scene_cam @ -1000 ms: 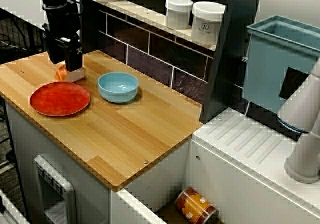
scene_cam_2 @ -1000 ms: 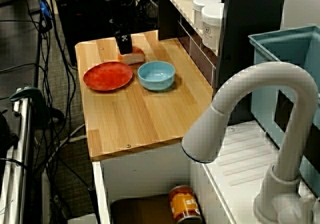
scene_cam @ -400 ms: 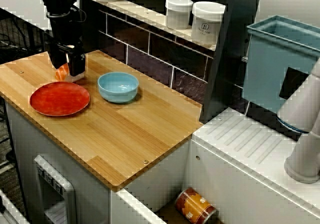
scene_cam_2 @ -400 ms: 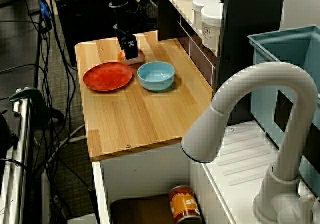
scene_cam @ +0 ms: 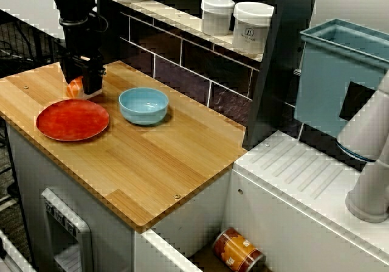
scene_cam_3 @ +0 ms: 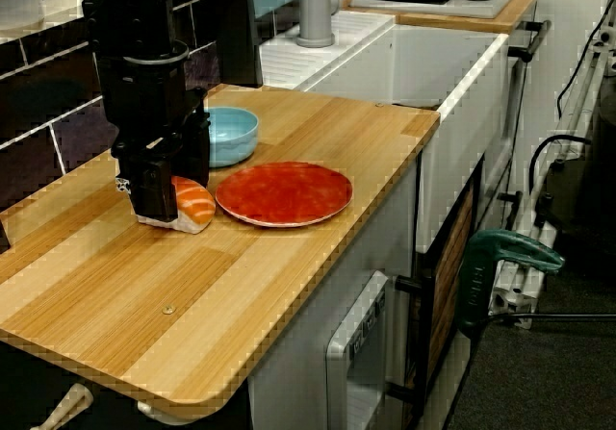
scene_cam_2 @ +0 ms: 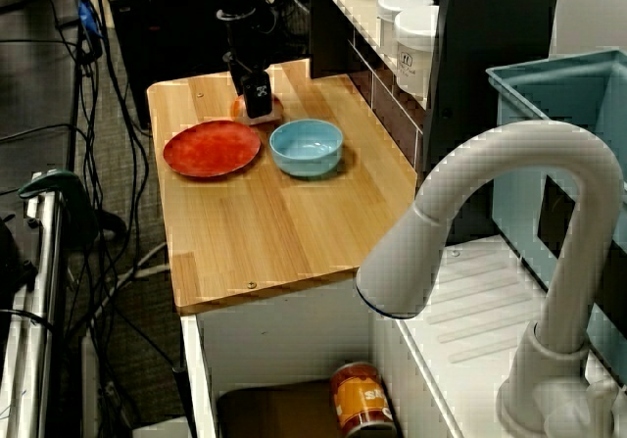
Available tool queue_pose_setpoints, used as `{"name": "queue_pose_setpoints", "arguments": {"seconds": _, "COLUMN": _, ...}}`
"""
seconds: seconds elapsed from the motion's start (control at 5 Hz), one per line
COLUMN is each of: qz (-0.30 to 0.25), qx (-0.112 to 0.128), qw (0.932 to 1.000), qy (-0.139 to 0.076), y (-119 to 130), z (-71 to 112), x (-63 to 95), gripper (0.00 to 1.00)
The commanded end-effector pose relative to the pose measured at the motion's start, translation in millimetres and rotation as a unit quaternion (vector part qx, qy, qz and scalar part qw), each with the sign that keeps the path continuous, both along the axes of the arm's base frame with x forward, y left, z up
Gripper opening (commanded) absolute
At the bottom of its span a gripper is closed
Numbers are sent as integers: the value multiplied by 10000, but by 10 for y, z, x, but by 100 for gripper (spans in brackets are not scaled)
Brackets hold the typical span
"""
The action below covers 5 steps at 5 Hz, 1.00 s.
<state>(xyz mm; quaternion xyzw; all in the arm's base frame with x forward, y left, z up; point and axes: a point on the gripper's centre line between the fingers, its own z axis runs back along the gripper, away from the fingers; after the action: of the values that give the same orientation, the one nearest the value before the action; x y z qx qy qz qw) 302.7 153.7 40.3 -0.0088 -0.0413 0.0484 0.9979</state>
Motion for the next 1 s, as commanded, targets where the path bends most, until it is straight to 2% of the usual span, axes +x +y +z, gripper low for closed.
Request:
{"name": "queue_pose_setpoints", "arguments": {"seconds": 0.0, "qz": 62, "qx": 49, "qw": 10000, "qy": -58, "y": 100, "z": 281, "x": 4, "gripper": 0}}
{"name": "queue_pose_setpoints", "arguments": {"seconds": 0.2, "qz": -47, "qx": -98, "qw": 9999, "qy": 6, "y": 94, "z": 391, "x": 12, "gripper": 0}}
{"name": "queue_pose_setpoints", "arguments": {"seconds": 0.4, "qz": -425, "qx": -249, "qw": 9987, "qy": -100, "y": -70, "z": 590, "x": -8, "gripper": 0}}
{"name": "queue_pose_setpoints", "arguments": {"seconds": 0.6, "qz": -823, "qx": -162, "qw": 9959, "qy": -350, "y": -347, "z": 716, "x": -35, "gripper": 0}}
{"name": "queue_pose_setpoints", "arguments": {"seconds": 0.8, "qz": -1238, "qx": -99, "qw": 9901, "qy": -658, "y": -630, "z": 948, "x": -121, "gripper": 0}}
